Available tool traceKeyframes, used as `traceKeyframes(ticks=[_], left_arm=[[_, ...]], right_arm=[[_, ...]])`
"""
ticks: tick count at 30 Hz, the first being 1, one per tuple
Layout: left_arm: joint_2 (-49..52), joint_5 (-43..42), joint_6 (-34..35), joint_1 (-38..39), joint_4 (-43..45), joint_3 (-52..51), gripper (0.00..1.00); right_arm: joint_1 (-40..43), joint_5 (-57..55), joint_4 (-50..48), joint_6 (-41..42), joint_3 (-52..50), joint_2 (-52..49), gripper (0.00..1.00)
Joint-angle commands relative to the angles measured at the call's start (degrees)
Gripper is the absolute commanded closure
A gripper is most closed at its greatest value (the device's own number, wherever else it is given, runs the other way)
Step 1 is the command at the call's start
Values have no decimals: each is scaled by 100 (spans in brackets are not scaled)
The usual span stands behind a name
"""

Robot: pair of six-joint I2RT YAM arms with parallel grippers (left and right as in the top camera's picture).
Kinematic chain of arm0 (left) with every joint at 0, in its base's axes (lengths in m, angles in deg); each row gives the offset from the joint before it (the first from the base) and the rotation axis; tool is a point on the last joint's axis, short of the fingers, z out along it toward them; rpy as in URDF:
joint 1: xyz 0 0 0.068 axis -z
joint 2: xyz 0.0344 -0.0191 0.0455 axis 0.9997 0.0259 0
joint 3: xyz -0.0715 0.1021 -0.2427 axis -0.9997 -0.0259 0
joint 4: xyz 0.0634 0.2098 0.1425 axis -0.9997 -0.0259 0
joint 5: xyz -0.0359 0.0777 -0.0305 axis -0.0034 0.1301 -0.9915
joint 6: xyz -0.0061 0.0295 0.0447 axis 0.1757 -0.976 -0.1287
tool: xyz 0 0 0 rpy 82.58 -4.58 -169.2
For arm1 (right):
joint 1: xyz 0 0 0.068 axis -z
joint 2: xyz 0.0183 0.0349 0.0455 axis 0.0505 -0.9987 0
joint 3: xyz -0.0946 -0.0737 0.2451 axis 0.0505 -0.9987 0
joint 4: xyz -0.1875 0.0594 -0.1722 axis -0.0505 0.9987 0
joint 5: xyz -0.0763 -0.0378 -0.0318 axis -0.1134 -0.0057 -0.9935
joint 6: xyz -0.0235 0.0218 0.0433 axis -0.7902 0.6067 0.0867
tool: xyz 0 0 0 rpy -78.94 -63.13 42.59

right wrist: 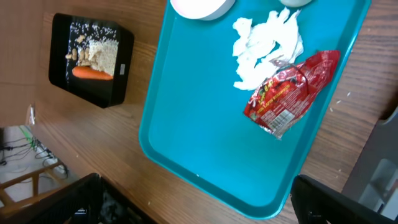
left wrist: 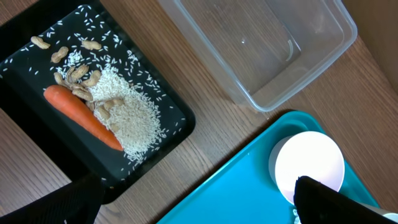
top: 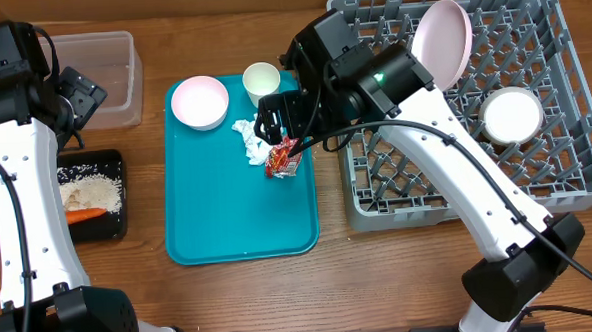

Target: Sort waste into correct bins and load items into the dishwasher rack

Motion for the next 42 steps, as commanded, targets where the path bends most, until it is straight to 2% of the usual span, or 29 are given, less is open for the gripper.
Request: traceKeyframes(ticks=[1,6,9,11,15,18,22,24,35,42], left_arm=[[20,-122,57,17,164,-20,0],[42,-2149,-181,68,-221,-105,0],[44,-2651,-702,323,-153,-319,0],[46,-2586,-981,625,-72,-507,0],[55,-1880,-1016,1222,205,-837,0],[96,-1934,-1029,1563,245,-999,0],[308,-1886,-1720,2164,297,-1086,0],[439,-1714,-1845,2441,334,-1086,0],[1718,-1633,-1777,3679,560,-1086,0],[2345,-1611,-903,4103,979,-1086,3]], right_arm=[[96,-273,-22,17,-26,7,0],[393,-400,59,26,-24,7,0],[654,-361,61,46,-24,7,0],[852,-234,68,44,-24,7,0],[1176,-52,59,46,-24,7,0],[1443,-313,15,44,-24,7,0],[1871,-752,17,42,-24,7,0],[2052,-748,15,42,-24,7,0],[2411,-748,15,42,-26,7,0],[2411,-748,15,42,-26,7,0]])
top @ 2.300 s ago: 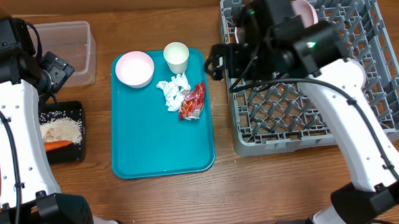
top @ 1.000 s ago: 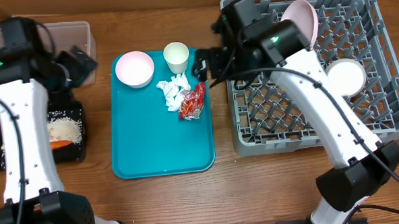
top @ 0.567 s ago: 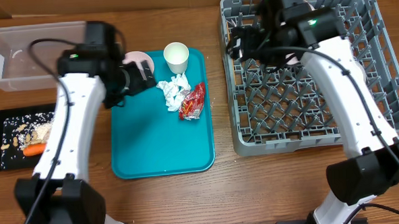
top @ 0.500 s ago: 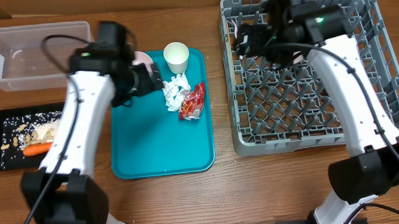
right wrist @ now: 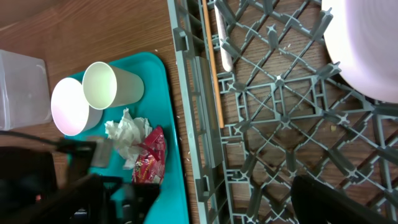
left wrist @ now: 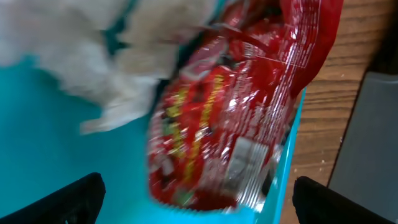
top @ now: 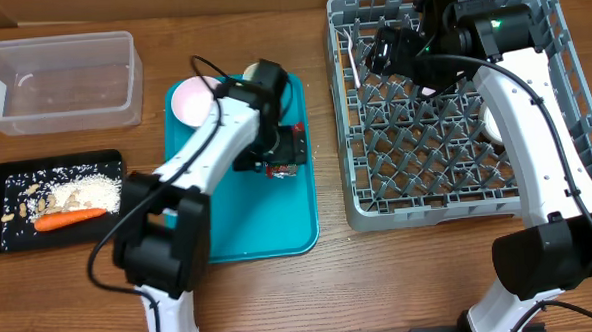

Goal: Sort waste into correct bins and load items into the dishwasher rack
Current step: 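Reach the left gripper to the tray and grasp the red wrapper, then carry the red wrapper left and drop it into the clear bin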

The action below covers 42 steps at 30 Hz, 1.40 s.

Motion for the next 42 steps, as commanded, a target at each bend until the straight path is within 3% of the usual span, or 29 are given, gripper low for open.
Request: traceKeyframes(ticks=[1,7,10,17,20,25,34,39,42], left_arm=[[260,85,551,122,160,-24,4],[688,120,590,146,289,-24,10],[758,186,568,140,258,-24,29],[726,514,570,131,-4,57,62],[726,518,570,131,-166,175,95],[726,535,570,131,-688,638,96],[723,662,435,-181,-2614,2868,96],[723,605,328,-935,-2916,3912,96],[723,570,328,-1659,-2627,4249,96]], right_arm=[[4,-44,-33,26,-24,7,0],[4,-44,-33,26,-26,7,0],[4,-44,-33,26,-26,7,0],[4,-44,-33,26,-26,7,0],[4,-44,-33,26,-26,7,0],[4,-44,-33,26,-26,7,0],[4,-44,-33,26,-26,7,0],[4,-44,-33,26,-24,7,0],[4,-44,-33,26,-26,7,0]])
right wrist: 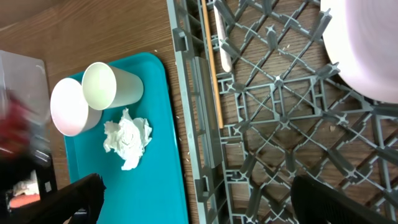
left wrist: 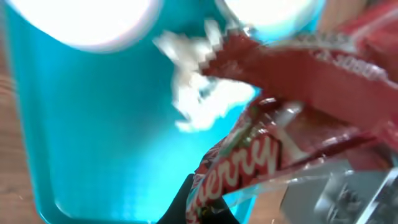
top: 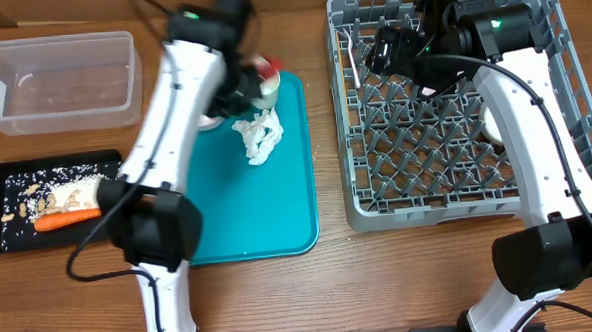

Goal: Sort waste into correct bins and load items into the dishwasher rack
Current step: 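Carry the red wrapper left and drop it into the clear bin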

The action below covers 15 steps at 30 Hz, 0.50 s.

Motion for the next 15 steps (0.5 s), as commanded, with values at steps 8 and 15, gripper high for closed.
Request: traceKeyframes(ticks=[8,15], left_arm=[[138,42,-90,-2223,1652,334,96],[367,323,-111,-2981,2459,315,87]], right_arm=[[4,-24,-33,26,-26,7,0],[4,-24,-33,26,-26,7,0]])
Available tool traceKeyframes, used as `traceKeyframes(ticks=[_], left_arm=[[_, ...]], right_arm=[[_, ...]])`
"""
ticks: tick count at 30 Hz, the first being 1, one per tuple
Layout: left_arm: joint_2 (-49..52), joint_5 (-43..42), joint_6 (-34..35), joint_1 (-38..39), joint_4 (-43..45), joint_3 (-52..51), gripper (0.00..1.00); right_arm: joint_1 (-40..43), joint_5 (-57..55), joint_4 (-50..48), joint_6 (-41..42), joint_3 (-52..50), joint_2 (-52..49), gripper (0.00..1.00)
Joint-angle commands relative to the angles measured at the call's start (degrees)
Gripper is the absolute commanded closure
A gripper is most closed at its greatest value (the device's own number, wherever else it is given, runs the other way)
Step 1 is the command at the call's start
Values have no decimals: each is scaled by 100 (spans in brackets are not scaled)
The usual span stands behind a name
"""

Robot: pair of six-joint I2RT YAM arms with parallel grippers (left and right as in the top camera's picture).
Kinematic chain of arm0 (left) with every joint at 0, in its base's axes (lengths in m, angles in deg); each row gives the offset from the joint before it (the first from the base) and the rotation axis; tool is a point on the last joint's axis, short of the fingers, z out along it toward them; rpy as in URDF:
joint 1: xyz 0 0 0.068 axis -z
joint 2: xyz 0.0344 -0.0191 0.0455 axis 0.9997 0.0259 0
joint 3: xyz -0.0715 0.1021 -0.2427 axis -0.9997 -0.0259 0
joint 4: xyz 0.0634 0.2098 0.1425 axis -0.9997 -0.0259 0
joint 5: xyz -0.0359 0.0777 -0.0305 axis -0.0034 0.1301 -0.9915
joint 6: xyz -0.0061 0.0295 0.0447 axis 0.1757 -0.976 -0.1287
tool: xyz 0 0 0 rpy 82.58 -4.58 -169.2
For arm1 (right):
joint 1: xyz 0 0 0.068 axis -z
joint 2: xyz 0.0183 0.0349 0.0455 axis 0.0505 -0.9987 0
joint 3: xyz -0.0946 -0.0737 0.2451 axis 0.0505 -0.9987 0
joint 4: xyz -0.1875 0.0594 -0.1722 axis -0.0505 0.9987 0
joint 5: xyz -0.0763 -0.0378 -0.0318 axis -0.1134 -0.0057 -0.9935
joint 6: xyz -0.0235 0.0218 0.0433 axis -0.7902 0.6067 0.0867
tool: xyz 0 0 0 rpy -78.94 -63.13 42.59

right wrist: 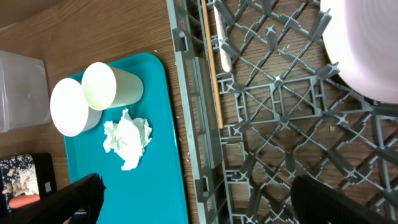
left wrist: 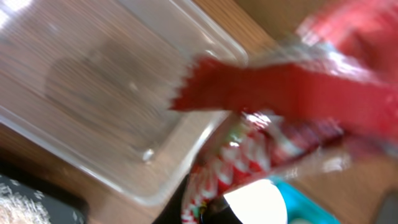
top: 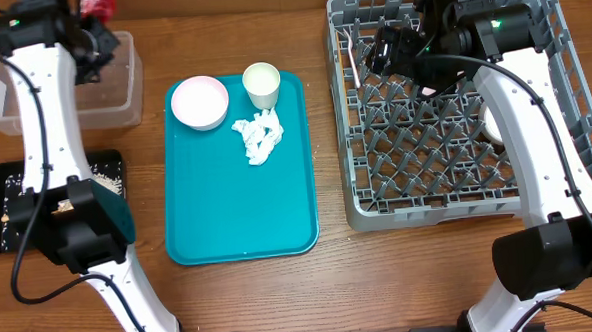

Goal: Sort waste into correct bins and load items into the dishwasher rack
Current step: 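Carry the red wrapper left and drop it into the clear bin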

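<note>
A red snack wrapper (left wrist: 280, 106) hangs blurred in my left gripper (left wrist: 202, 211), which is shut on it. In the overhead view the left gripper (top: 97, 7) and wrapper (top: 93, 3) are above the right end of the clear plastic bin (top: 33, 102). On the teal tray (top: 240, 218) lie a pink bowl (top: 199, 100), a paper cup (top: 261, 82) and a crumpled tissue (top: 259, 138). My right gripper (top: 401, 51) hovers open and empty over the grey dishwasher rack (top: 456, 159), which holds a pink plate (right wrist: 367, 50) and chopsticks (right wrist: 211, 62).
A black tray of food scraps sits at the left edge, mostly behind my left arm. A white bowl (top: 494, 122) stands in the rack, partly hidden by the right arm. Bare wood lies between the tray and the rack (top: 325, 135).
My left gripper, still shut on the red wrapper, has moved from over the top of the tray near the cup to above the clear bin's right end. The right arm has not moved.
At first my left gripper was by the clear bin and my right hovered over the wrapper on the tray. Then the left was down at the wrapper and the right was over the rack. Later the left held the wrapper above the tray, and now over the bin.
</note>
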Motion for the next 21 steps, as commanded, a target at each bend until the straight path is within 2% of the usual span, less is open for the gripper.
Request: traceKeyframes(ticks=[1,4,7,10,14,19,21], left_arm=[[249,339,-107,-278,164,70,78],[306,481,-107,-496,184,70,28],[293,625,-111,-680,160,72,23],[227,472,-107,-850,-20,74,10],[105,-131,-105,-905,-315,74,9],[39,-1582,-151,-767,-782,74,7],[39,-2085,-426,-584,-1106,72,18]], right_arm=[[4,-22,-35,26,-26,7,0],[4,-22,-35,26,-26,7,0],[4,-22,-35,26,-26,7,0],[4,-22,-35,26,-26,7,0],[4,-22,-35,28,-26,7,0],[4,-22,-35,26,-26,7,0],[4,-22,-35,26,-26,7,0]])
